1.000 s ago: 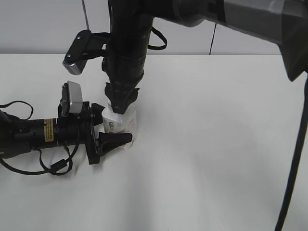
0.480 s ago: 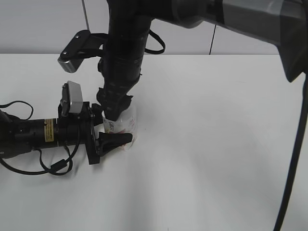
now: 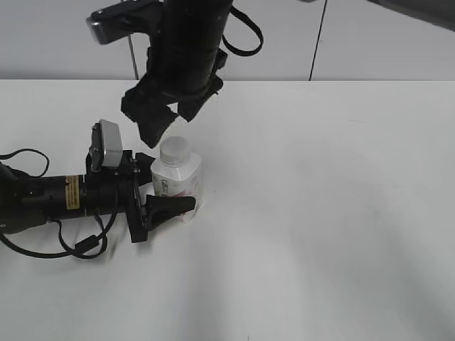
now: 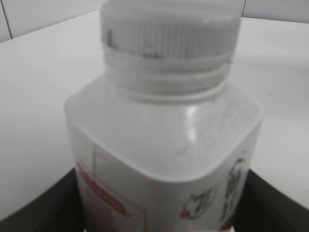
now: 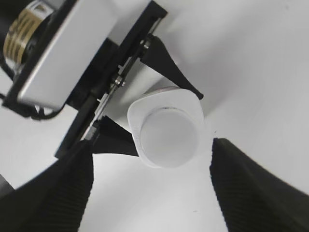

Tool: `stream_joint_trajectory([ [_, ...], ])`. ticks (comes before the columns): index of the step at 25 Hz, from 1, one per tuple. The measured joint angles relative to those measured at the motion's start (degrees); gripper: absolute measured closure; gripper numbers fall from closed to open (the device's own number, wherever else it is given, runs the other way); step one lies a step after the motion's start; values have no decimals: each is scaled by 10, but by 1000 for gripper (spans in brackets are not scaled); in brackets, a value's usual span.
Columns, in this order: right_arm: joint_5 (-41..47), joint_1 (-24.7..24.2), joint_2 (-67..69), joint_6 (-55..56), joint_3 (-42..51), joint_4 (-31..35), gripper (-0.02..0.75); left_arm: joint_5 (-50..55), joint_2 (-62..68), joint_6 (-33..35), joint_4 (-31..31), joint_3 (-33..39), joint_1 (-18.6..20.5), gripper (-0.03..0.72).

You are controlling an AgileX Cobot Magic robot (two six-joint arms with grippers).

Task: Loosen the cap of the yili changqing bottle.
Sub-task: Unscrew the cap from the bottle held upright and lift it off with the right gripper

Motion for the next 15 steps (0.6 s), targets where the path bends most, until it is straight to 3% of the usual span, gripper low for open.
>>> stream_joint_trajectory([
  [4,0,0,0,208,0,-11,152,0,0,0,0,0,0,195],
  [15,0,0,24,254,0,-18,152,0,0,0,0,0,0,195],
])
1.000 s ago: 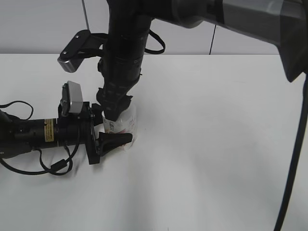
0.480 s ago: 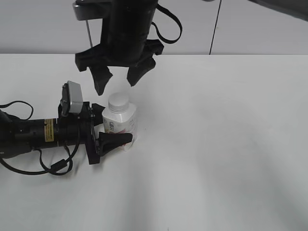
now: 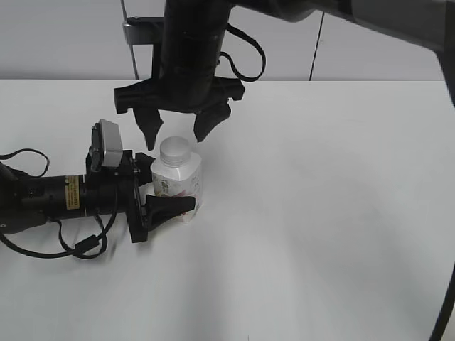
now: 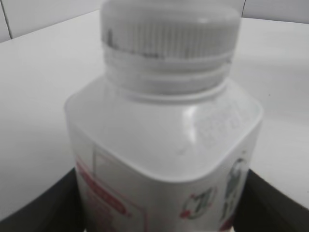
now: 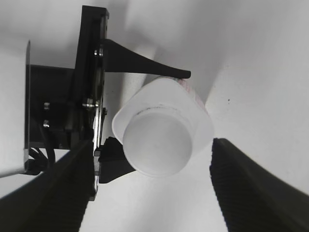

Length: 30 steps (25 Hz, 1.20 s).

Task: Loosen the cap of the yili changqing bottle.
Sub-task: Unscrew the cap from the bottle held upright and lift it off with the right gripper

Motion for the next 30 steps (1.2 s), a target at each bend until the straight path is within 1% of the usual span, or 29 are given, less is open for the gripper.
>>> stream_joint_trajectory([
  [18,0,0,24,1,0,-4,155,0,0,0,1,0,0,195],
  [21,0,0,24,1,0,-4,197,0,0,0,1,0,0,195],
  [23,0,0,24,1,0,-4,247,0,0,0,1,0,0,195],
  [25,0,0,24,1,0,-4,323,0,0,0,1,0,0,195],
  [26,0,0,24,1,0,-4,346,0,0,0,1,0,0,195],
  [30,0,0,24,-29,0,-4,346,0,0,0,0,0,0,195],
])
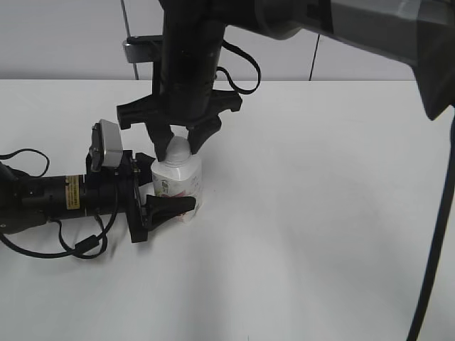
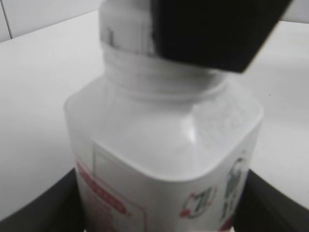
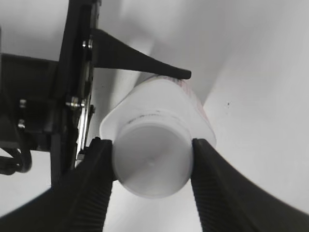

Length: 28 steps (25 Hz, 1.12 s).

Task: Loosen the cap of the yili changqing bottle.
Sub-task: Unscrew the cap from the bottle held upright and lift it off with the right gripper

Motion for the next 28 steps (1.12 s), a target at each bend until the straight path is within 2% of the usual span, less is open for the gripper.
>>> stream_joint_trajectory([
  [3,0,0,0,-87,0,0,346,0,0,0,0,0,0,195],
  [10,-1,0,0,-428,-1,-1,346,0,0,0,0,0,0,196],
  [12,-1,0,0,-492,-1,-2,346,0,0,0,0,0,0,196],
  [22,0,0,-4,-575,-1,-3,346,0,0,0,0,0,0,196],
  [28,0,0,-22,-584,-1,-4,346,0,0,0,0,0,0,196],
])
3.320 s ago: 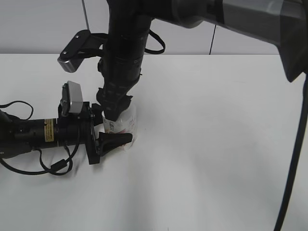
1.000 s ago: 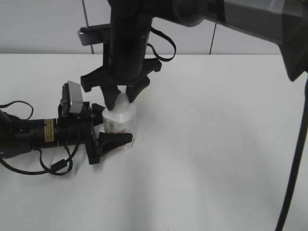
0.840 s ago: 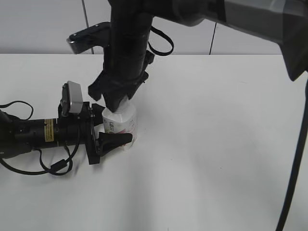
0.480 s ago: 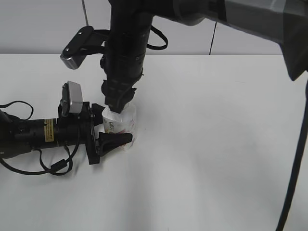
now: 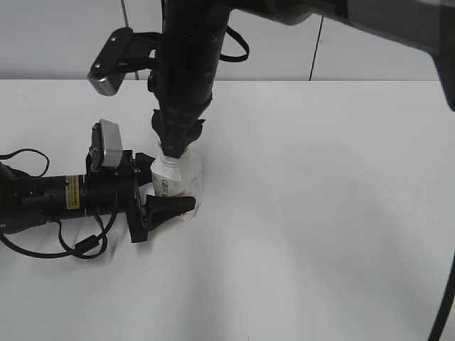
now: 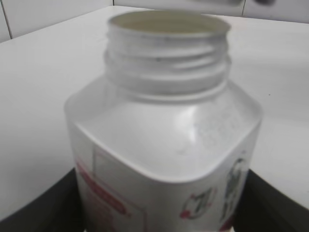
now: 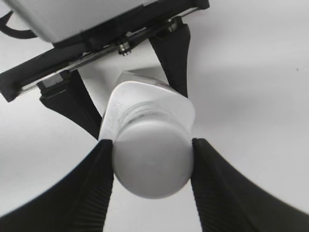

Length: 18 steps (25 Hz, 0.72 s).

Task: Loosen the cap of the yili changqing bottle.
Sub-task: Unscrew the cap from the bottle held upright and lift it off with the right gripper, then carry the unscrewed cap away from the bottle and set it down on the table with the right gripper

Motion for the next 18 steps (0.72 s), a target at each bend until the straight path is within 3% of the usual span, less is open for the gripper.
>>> stream_joint_trajectory([
  [9,0,0,-35,6,0,-33,346,0,0,0,0,0,0,196],
  [15,0,-5,-44,171,0,-91,346,0,0,0,0,0,0,196],
  [18,0,-22,-45,231,0,-70,346,0,0,0,0,0,0,196],
])
